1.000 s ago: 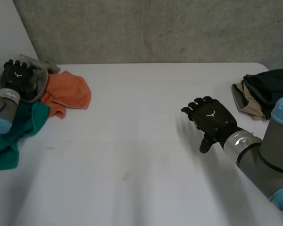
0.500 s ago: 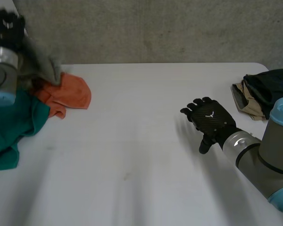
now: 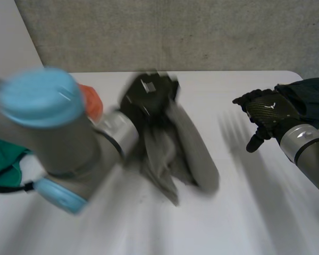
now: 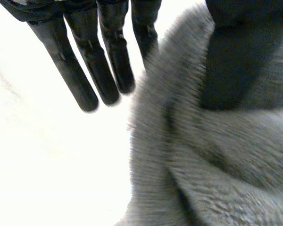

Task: Fold the laundry.

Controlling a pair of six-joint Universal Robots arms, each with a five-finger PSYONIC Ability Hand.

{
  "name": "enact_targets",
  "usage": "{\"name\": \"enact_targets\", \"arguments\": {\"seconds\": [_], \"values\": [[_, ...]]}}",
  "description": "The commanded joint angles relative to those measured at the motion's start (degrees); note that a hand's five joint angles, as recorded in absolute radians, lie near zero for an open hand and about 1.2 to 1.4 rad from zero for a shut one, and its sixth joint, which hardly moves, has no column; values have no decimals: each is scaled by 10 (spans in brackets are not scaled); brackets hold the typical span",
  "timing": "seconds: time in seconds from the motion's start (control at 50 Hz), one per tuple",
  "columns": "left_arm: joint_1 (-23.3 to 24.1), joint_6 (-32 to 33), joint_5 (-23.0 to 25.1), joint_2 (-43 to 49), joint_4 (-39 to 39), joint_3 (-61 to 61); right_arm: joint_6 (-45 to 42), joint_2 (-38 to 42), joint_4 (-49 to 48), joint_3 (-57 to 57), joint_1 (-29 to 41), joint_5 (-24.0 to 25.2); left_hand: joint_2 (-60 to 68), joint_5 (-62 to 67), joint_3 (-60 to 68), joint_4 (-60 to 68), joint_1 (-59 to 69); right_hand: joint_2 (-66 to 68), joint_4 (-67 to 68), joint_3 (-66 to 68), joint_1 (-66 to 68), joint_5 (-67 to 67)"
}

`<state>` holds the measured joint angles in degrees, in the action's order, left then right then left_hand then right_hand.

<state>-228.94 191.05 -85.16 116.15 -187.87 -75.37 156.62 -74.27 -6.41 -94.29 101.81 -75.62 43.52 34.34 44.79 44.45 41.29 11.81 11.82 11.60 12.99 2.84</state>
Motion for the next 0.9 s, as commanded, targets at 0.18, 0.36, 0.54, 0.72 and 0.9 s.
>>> {"name": "enact_targets", "arguments": {"seconds": [0.18, 0.36, 0.54, 0.72, 0.9], "values": [[-3, -3, -82, 5, 102, 44, 39, 18, 54, 37, 14, -81, -335, -343, -348, -344, -313, -18, -18, -16, -30, -28], [-25, -78, -81, -123, 167, -91, 33, -2, 214, 65, 10, -12, -289, -298, -302, -299, -267, -18, -18, -16, -30, -28], [2, -120, -18, -135, 221, -203, -123, 9, 331, 34, -16, 43, -224, -232, -236, -233, -201, -18, -18, -16, -30, -28], [27, -125, -29, -58, 189, -184, -71, 13, 213, -49, 4, 51, -202, -210, -215, -211, -180, 2, 2, 4, -10, -8], [55, -127, -87, 27, 170, -124, -11, 17, 104, -101, 38, 48, -198, -207, -211, -208, -176, 4, 4, 6, -8, -7]]}}
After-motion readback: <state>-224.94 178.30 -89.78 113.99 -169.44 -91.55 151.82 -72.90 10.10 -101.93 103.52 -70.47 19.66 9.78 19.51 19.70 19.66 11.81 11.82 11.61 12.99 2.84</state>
